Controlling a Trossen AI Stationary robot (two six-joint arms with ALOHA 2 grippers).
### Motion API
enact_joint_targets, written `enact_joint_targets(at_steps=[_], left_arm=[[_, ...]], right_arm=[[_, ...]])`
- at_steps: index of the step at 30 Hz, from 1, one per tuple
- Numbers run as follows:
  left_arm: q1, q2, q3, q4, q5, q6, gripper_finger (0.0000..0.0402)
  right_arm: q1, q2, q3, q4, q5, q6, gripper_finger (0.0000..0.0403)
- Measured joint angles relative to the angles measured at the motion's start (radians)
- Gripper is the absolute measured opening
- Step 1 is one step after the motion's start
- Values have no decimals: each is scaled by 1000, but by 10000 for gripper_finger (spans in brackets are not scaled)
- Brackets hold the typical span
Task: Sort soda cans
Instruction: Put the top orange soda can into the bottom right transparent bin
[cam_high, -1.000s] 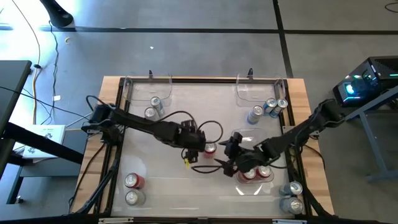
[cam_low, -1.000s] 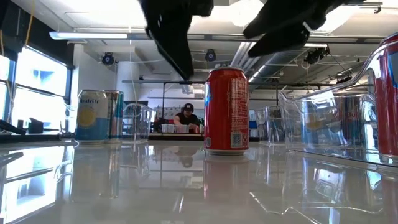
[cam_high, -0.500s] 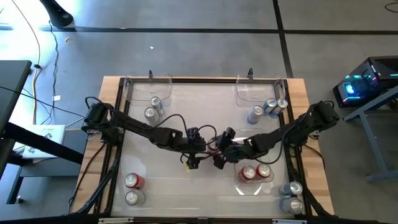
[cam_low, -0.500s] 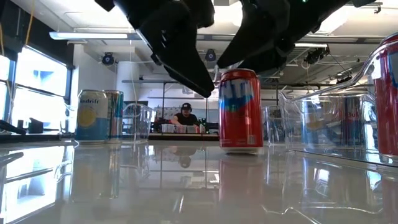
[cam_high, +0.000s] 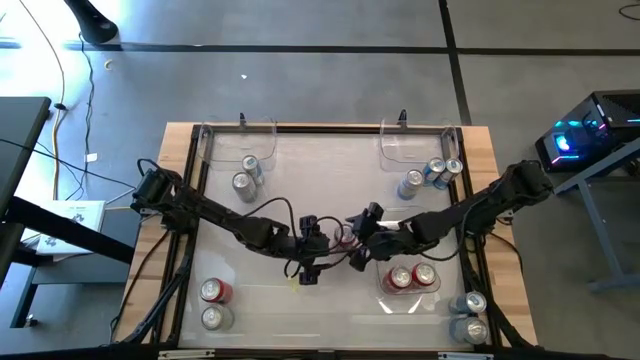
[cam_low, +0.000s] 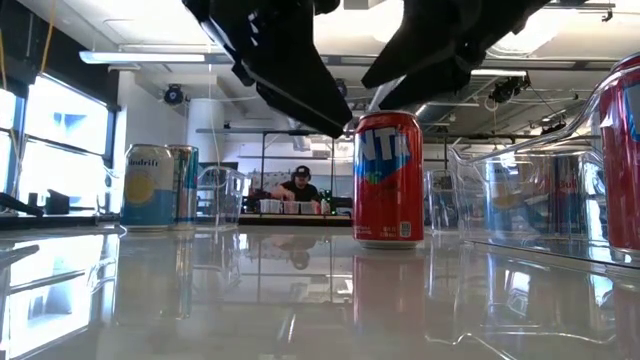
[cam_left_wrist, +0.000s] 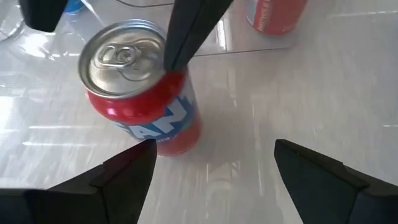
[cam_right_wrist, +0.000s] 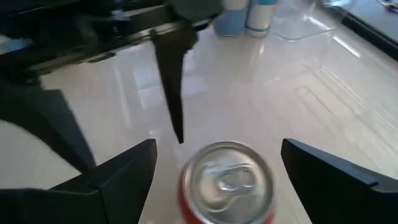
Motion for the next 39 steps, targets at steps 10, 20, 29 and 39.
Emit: enact_joint_targets(at_steps=[10,20,29,39], left_arm=[[3,0,0,49,-18,1,319],[2,0,0,61,-34,-32,319],[-63,-31,0,32,-188,-52,319],[-72,-37,0,36,-197,-52,319]], right_arm=[[-43,85,0,-17,-87,3,339],[-44,100,0,-9,-94,-25,284],[3,-112,-1,-142,-77,-82,284],[147,-534,0,-546,-94,60,284]])
